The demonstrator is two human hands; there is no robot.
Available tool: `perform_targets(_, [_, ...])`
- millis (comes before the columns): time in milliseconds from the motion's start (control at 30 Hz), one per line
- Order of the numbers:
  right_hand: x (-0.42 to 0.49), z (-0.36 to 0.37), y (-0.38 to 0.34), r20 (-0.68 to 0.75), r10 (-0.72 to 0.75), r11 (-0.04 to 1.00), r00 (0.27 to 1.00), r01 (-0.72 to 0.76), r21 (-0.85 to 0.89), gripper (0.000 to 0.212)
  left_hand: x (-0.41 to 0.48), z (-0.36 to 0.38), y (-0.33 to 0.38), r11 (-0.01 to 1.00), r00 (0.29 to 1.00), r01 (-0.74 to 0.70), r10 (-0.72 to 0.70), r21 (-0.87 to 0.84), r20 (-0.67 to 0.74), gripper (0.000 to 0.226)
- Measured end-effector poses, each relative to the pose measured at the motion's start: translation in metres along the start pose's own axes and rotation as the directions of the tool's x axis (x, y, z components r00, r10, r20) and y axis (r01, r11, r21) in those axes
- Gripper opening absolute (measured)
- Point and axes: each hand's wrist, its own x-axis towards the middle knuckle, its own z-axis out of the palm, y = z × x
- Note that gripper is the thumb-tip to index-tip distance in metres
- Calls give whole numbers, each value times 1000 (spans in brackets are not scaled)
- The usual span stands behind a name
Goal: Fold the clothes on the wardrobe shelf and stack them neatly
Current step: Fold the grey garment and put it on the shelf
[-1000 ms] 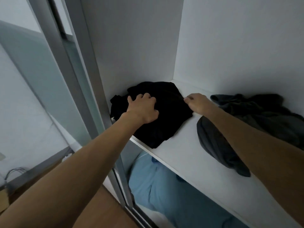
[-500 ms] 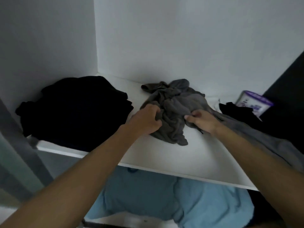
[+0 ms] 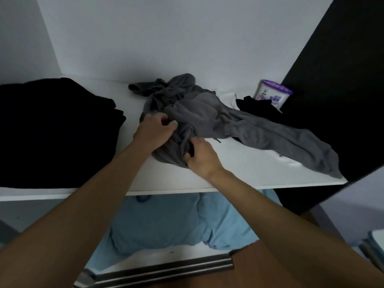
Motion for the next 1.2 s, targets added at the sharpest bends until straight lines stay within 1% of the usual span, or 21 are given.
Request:
perform_targets(67, [-17,2,-4,9,-59,994,998,60,-88,24,-1,9,11,999,1000,-11,10,39,25,69])
perform_targets(133, [-34,0,-5,41,-98,985,994,102,-138,28,-3,19,19,998,993,-1,-6,62,121,86])
perform_targets(200, [-48,-8,-1,98,-134,979,986,147,-138,31,-7,27,23,997,983,-3,-12,83,185,95])
perform_targets(267, [-60,-20,7,183,-177,977,967,194,-83,27,-15,34,24,986,982,-32,1,163,191,97])
perform_targets(333, [-69,-38,27,247,-189,978,950,206,-45,24,-28,38,27,952,985,-65,13,298,174,93])
perform_targets(367, [-70,-49,42,241,-163,983,957,180,-47,25,-36,39,30,937,986,-73,16,342,168,89])
perform_targets(400, [-70,-63,59,197,-124,989,973,137,-52,27,-46,41,32,931,986,-76,17,356,165,85])
perform_targets(467, [-59,-94,96,33,-61,995,998,64,-75,34,-68,44,39,936,988,-78,26,344,152,76])
perform_targets(533, [-39,-122,137,-96,-9,980,995,-10,-197,39,-91,49,47,932,993,-73,34,354,115,66])
perform_targets(600, [-22,-143,171,-129,128,927,983,-165,-337,52,-113,56,53,924,998,-50,34,380,49,56])
perform_targets(633, [-16,-148,186,-113,190,903,975,-219,-371,57,-124,61,55,919,1000,-26,22,392,16,52])
perform_targets(667, [-12,-149,200,-86,229,897,970,-244,-369,58,-133,65,56,915,1000,1,6,403,-15,47])
perform_targets(700, [-8,-148,211,-58,246,907,967,-251,-338,56,-142,70,56,911,999,29,-8,412,-52,42])
perform_targets(767, [-5,-142,230,-28,233,937,972,-232,-260,44,-157,80,56,897,992,90,-41,432,-121,36])
perform_targets(800, [-4,-138,237,-45,218,946,975,-222,-235,39,-163,84,57,889,988,121,-65,441,-138,35])
perform_targets(900, [-5,-131,247,-193,164,962,967,-200,-184,29,-170,91,62,877,981,168,-106,451,-160,31])
perform_targets(967, [-6,-129,248,-229,119,964,966,-168,-205,22,-173,91,69,880,980,190,-139,435,-145,28])
perform_targets(1033, [-7,-129,249,-239,123,969,963,-168,-180,17,-177,89,75,902,978,209,-184,379,-102,24])
perform_targets(1100, [-7,-132,250,-266,167,978,949,-195,-79,16,-182,89,76,945,971,234,-216,230,-100,22])
perform_targets(1167, [-5,-139,251,-299,247,969,922,-234,77,13,-187,89,77,971,960,238,-231,25,-156,22])
perform_targets(1200, [-5,-143,251,-320,275,958,907,-232,168,11,-189,89,79,970,950,228,-241,-85,-199,22])
